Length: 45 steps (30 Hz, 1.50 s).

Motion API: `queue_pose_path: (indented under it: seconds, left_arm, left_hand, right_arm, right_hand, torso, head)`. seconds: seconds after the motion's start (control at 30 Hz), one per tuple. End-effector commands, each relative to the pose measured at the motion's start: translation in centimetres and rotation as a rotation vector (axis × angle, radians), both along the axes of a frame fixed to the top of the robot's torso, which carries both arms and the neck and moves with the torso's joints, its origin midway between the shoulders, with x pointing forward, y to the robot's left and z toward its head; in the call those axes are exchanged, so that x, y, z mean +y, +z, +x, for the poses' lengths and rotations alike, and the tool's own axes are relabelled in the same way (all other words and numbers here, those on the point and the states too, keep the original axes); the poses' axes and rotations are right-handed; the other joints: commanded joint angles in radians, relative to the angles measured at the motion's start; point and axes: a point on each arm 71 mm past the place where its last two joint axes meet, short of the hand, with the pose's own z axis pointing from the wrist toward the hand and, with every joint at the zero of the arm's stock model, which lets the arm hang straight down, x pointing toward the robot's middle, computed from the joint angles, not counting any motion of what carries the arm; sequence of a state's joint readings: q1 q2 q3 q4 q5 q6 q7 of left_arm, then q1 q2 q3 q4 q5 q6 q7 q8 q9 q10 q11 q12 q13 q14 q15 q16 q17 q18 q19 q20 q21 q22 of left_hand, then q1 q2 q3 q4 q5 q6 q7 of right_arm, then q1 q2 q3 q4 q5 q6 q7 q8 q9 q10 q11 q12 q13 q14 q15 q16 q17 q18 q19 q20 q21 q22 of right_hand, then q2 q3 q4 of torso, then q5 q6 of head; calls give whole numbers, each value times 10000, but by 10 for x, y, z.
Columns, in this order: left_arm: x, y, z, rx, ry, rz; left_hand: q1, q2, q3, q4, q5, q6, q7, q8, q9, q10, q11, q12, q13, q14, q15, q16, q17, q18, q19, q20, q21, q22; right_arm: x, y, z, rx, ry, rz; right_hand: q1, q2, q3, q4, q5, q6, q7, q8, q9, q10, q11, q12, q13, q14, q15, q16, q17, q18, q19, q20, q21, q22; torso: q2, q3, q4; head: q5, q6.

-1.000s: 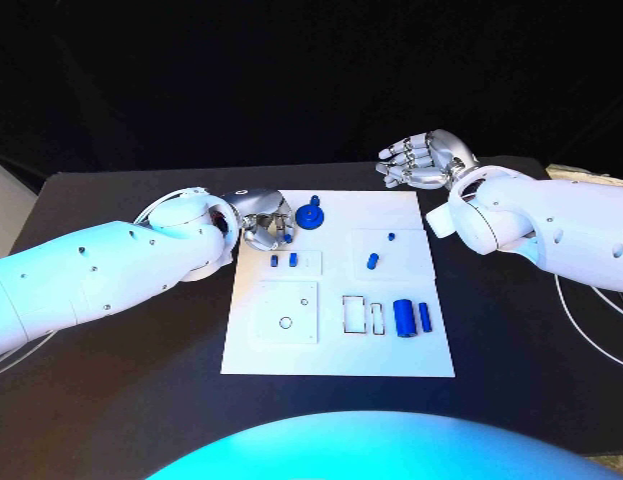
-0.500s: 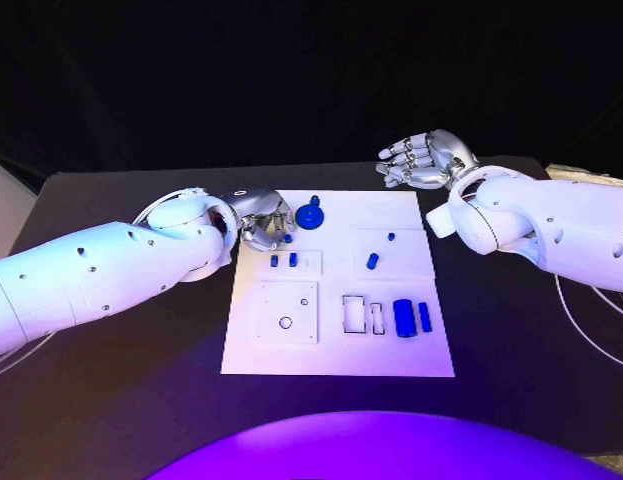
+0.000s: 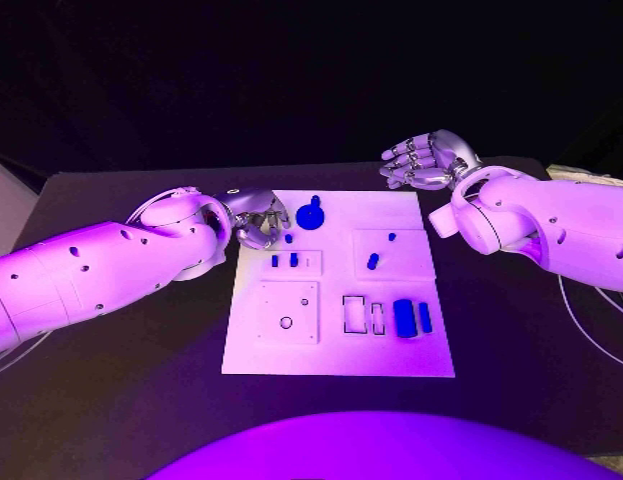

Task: Assemble the parts on the task board

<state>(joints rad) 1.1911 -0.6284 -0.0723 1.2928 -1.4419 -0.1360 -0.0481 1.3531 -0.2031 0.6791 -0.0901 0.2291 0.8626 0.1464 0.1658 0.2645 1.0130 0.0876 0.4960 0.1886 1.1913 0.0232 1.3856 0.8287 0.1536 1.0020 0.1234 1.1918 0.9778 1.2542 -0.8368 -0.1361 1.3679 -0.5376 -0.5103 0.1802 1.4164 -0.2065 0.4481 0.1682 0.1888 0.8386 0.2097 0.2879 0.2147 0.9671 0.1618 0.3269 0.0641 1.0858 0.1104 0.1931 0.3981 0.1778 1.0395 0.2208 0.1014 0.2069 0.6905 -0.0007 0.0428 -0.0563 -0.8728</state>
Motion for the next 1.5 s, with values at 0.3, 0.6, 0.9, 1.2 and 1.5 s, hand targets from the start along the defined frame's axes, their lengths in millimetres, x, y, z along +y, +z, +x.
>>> queue_pose_path:
  seconds: [0.3,0.6,0.9,1.2,1.5]
  left_arm:
    - [53,20,13,1345,1812,-3515]
    - [77,37,2,3919,1709,-9183]
    - [89,44,-11,4488,1586,-11267]
    - [92,46,-16,4574,1625,-11627]
    - [91,46,-17,4626,1604,-11656]
  left_hand:
    - [-199,220,257,188,-34,612,280,350,-64,-264,157,227,145,-1400,133,-914,-2219,309,-1474,110,-873,-1057]
    - [-635,68,-864,834,-12,256,471,469,-180,-1178,518,-377,-329,-2877,508,-2834,-3773,313,-2050,525,-2902,-2319]
    - [-593,43,-1194,976,-23,213,443,555,-207,-893,474,-527,-492,-2770,481,-3037,-3900,308,-1784,492,-3316,-2656]
    - [-429,120,-1216,952,33,235,481,606,-216,-876,493,-631,-568,-2756,478,-3105,-3935,308,-1661,470,-3438,-2759]
    - [-387,136,-1213,938,39,250,493,622,-217,-871,499,-650,-582,-2758,480,-3121,-3944,306,-1641,466,-3452,-2772]
  right_arm:
    - [-16,0,-5,-704,1361,-3345]
    - [-19,-1,-24,-1457,2585,-6924]
    - [-7,-11,-42,-2080,2940,-9026]
    - [7,-26,-52,-2253,3041,-9576]
    - [22,-39,-55,-2158,3298,-9564]
  right_hand:
    - [141,84,290,-993,-64,1184,-345,-60,-13,1601,-555,-787,-21,2643,-858,925,429,6,1652,-1094,2083,1273]
    - [-295,-125,604,-1162,-154,1845,-608,-424,-78,2711,-880,-1859,40,4142,-1224,3653,2286,7,2242,-1483,4419,3133]
    - [-766,-688,817,-743,-335,1719,-638,-718,-5,2480,-806,-2643,5,4081,-1141,6967,4615,-478,3080,-1419,7949,6718]
    - [-731,-762,572,-602,-391,1601,-625,-855,14,2248,-770,-2618,20,4050,-1103,7931,5287,-578,3231,-1363,8680,7498]
    - [-530,-735,639,-417,-225,1702,-626,-908,113,2480,-805,-2561,47,4220,-1138,9787,6745,-874,3785,-1341,10480,9338]
  torso:
    - [-71,0,-33]
    - [-100,-24,-50]
    - [-103,-14,-40]
    - [-91,-16,-16]
    - [-81,-28,-12]
  head:
    - [-71,2]
    - [-522,187]
    - [-819,319]
    - [-791,344]
    - [-761,291]
